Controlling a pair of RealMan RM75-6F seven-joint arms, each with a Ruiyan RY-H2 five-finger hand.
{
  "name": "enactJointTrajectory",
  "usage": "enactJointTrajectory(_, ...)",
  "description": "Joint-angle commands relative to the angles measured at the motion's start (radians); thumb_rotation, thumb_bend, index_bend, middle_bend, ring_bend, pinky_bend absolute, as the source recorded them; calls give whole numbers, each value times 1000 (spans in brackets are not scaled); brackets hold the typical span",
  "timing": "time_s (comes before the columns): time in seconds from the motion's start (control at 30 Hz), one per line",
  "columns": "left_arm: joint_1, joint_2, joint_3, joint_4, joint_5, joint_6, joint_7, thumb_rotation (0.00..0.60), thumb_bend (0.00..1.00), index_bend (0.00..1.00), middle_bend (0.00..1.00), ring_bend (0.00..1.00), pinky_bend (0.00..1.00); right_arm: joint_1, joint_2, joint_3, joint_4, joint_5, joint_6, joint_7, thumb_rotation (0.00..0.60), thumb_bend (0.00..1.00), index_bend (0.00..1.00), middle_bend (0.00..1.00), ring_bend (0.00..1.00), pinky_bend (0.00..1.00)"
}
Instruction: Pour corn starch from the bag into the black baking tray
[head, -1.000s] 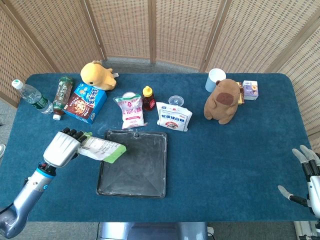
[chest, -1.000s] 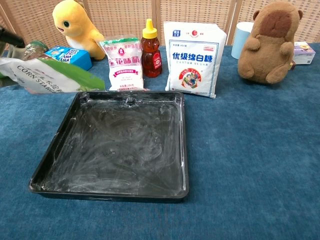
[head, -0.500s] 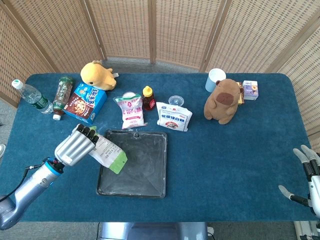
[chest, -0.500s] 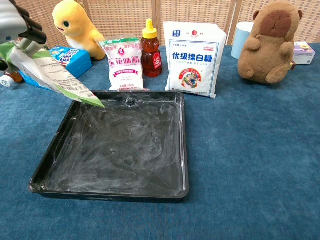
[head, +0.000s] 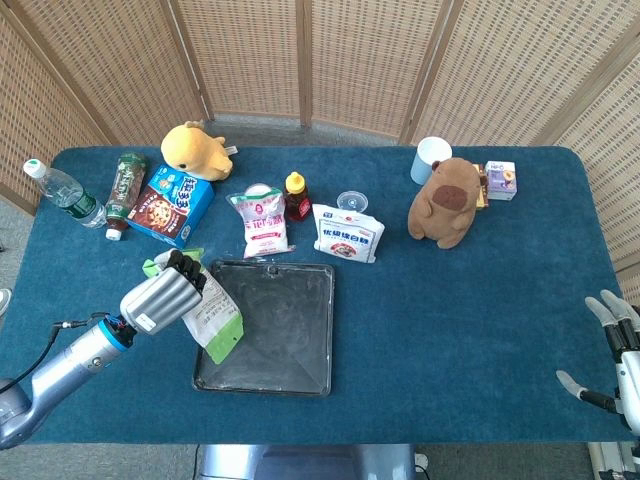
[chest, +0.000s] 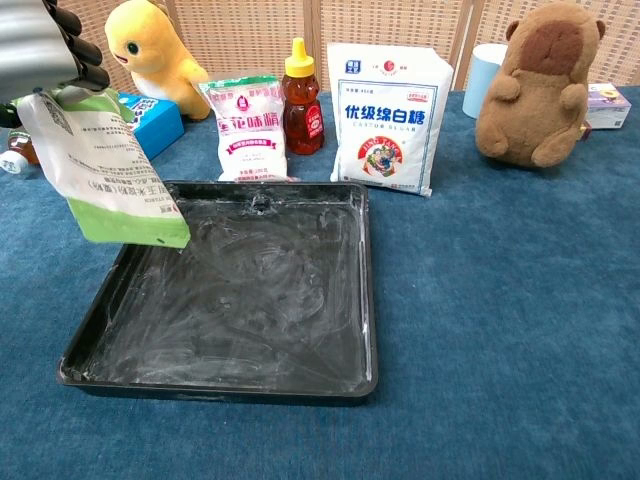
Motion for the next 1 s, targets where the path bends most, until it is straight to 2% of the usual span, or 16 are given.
enactJointTrajectory(0.03,-16,11,5,-4,29,-25,61,600,258,700,633,607,607,0,0,0,-1,-1,-1,-1,600,44,69,2,6,0)
enactJointTrajectory(0.33,-12,3,1,-28,11,-32,86,600,273,720,651,622,608,0,0,0,1,-1,0,1,600,43,69,2,6,0)
enactJointTrajectory(0.63,20,-24,-2,-3,-45,21,-21,600,271,720,651,621,607,0,2,-1,1,-2,0,5,600,43,69,2,6,0)
enactJointTrajectory(0.67,28,-31,-3,5,-55,37,-46,600,271,720,652,621,608,0,3,-2,0,-3,0,5,600,44,69,2,6,0)
enactJointTrajectory(0.73,84,-72,-8,28,-154,96,-205,600,271,720,652,622,608,1,1,-2,1,-2,-2,3,600,44,69,2,6,0)
enactJointTrajectory(1.0,180,-205,-12,192,-285,211,-570,600,269,720,651,621,608,3,-4,-3,1,0,-9,-9,600,43,69,2,5,0)
